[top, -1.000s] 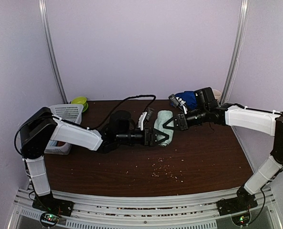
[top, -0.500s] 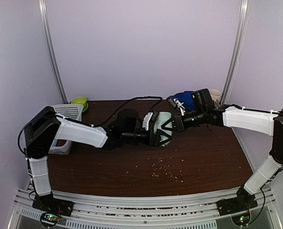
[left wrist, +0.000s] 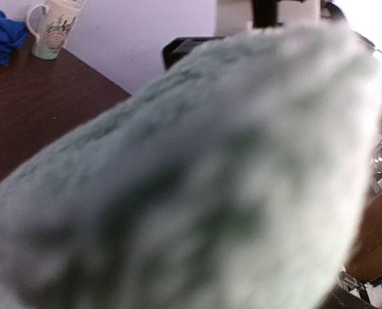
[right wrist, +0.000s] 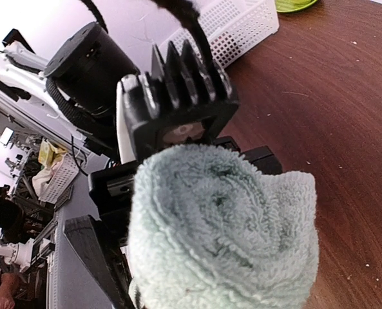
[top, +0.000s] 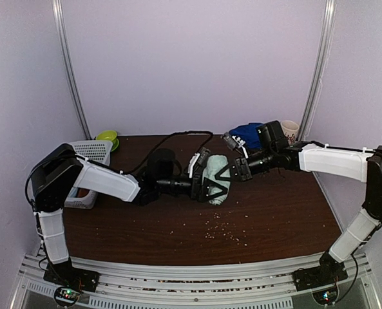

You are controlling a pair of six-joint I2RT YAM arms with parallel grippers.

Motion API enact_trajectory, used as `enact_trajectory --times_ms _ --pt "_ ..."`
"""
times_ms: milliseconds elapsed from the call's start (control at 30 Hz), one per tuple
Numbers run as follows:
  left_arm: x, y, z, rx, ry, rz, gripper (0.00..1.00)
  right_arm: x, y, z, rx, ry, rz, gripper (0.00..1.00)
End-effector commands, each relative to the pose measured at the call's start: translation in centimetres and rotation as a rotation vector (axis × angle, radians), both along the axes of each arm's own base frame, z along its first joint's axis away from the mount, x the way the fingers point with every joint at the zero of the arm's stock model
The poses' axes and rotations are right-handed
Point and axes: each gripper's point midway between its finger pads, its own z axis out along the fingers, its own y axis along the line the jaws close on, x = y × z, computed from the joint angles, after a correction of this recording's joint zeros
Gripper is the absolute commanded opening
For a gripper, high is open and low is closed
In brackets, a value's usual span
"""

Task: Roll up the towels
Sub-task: Pass from the right arm to the left

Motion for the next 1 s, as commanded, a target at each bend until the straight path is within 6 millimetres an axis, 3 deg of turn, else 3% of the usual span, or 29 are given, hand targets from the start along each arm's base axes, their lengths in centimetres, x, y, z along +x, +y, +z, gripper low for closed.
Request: enact_trajectory --times_ms 0,133,267,333,467,733,967 --pt "-1.7 -0.3 4.4 -0.18 -0.079 -0.139 0.98 -2.3 0.6 2.4 0.082 -0.007 0.127 0.0" --pt "-2.3 -0.4 5.2 -0.213 -0.077 -0.199 0.98 -3.3 0.8 2.6 0.11 0.032 0.196 0.0" --pt "-2.6 -0.4 5.2 -0.223 -0.055 -0.222 0.98 -3.1 0.6 2.3 0.081 0.002 0.183 0.0" --pt "-2.5 -0.4 4.9 -0.212 -0.042 -0.216 0.97 -2.2 0.5 1.9 0.038 -0.041 0.128 0.0" --pt "-1.5 -0.5 3.2 -0.127 -0.015 -0.152 0.87 0.0 -0.2 1.2 -0.043 -0.117 0.007 0.0" --pt "0.9 -0.7 1.6 -0.001 -0.007 -0.012 0.64 3.1 -0.9 -0.7 -0.137 -0.14 -0.16 0.01" --pt "2.2 -1.6 0.5 0.088 -0.02 0.08 0.67 4.1 -1.2 -1.8 -0.2 -0.166 -0.238 0.01"
